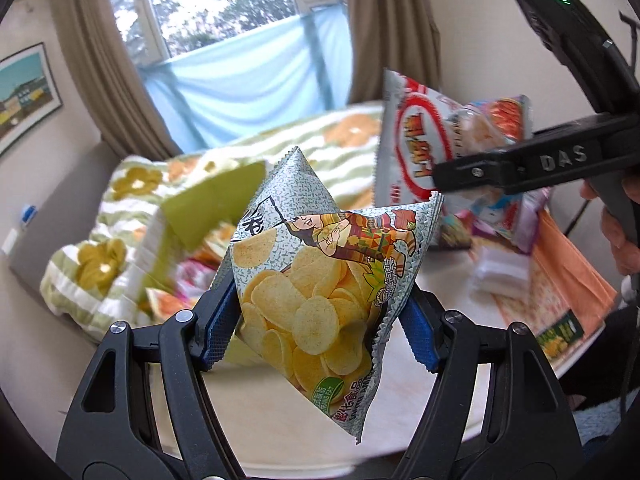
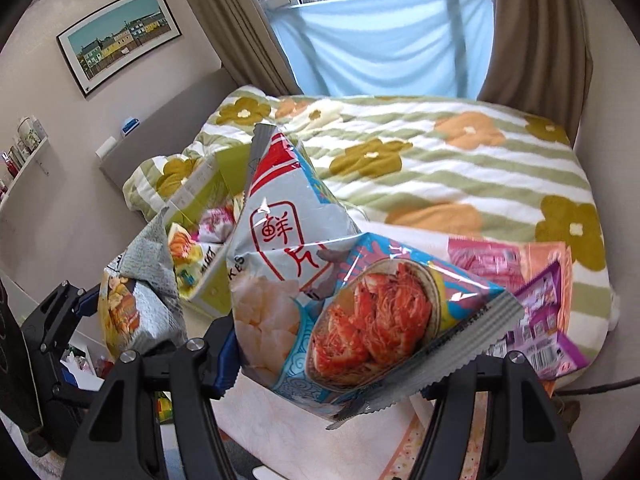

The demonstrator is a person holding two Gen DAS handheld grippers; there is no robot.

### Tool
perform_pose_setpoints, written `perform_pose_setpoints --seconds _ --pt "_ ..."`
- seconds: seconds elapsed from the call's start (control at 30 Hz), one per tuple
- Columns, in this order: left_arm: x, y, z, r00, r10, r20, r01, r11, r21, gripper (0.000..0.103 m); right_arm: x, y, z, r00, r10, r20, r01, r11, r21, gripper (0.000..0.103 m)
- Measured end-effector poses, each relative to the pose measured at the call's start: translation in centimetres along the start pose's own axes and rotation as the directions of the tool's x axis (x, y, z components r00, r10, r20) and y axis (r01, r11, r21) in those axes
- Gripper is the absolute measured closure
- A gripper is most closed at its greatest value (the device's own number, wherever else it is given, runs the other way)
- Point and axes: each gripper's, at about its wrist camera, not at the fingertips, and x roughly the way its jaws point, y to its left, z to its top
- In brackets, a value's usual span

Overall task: Organize snacks
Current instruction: 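Carry both bags over the box and open both tools to drop them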

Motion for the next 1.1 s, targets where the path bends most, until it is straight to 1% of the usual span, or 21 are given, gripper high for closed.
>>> perform_pose_setpoints --seconds 0.1,0.23,0.37,0.53,0.6,0.73,0.9,0.97,1.0,1.03,1.07,1.1 --pt "0.1 3.1 1.2 0.999 0.028 0.024 -0.027 1.0 -0.01 0.034 0.0 1.8 1.8 1.0 -0.007 0.022 0.008 1.0 -0.014 0.041" --pt "1.2 7.8 2.7 0.998 0.052 0.024 -0.052 0.998 -0.021 0.034 1.2 4.5 4.2 0.999 -0.009 0.036 0.01 1.0 -0.029 0.041" --pt "3.5 12.6 3.8 0.999 0.054 -0.003 -0.055 0.998 -0.042 0.034 4.0 7.2 6.5 0.999 -0.014 0.031 0.015 0.999 -0.036 0.041" --pt "7.4 18.4 4.6 0.998 0.039 -0.042 -0.041 0.998 -0.047 0.034 8.0 9.9 8.2 0.999 -0.037 0.0 0.037 0.999 -0.031 0.041" --pt "9.3 20.0 4.8 0.998 0.021 -0.067 -0.024 0.999 -0.045 0.034 10.0 10.9 8.7 0.998 -0.06 -0.018 0.06 0.998 -0.032 0.041" --pt "13.1 22.7 4.8 0.994 -0.037 -0.105 0.033 0.998 -0.044 0.034 13.6 12.1 9.0 0.99 -0.129 -0.062 0.128 0.992 -0.023 0.041" --pt "17.2 24.0 4.9 0.982 -0.112 -0.151 0.107 0.993 -0.041 0.033 16.2 11.9 9.4 0.978 -0.171 -0.12 0.177 0.983 0.044 0.041" --pt "18.3 24.3 5.0 0.98 -0.13 -0.154 0.125 0.991 -0.042 0.031 16.8 12.1 9.6 0.973 -0.193 -0.131 0.202 0.978 0.059 0.041" --pt "18.8 24.4 5.1 0.978 -0.14 -0.155 0.135 0.99 -0.04 0.027 17.0 12.0 9.7 0.97 -0.201 -0.136 0.212 0.975 0.069 0.041" --pt "19.3 24.5 5.2 0.977 -0.143 -0.16 0.139 0.99 -0.034 0.013 17.2 11.8 9.7 0.968 -0.208 -0.142 0.22 0.972 0.078 0.041" --pt "19.5 24.5 5.2 0.977 -0.139 -0.159 0.136 0.99 -0.029 0.004 17.2 12.0 9.6 0.965 -0.218 -0.145 0.231 0.969 0.082 0.041" --pt "19.6 24.6 5.3 0.98 -0.136 -0.144 0.134 0.991 -0.027 0.0 17.4 12.1 9.7 0.962 -0.229 -0.148 0.243 0.966 0.086 0.041"
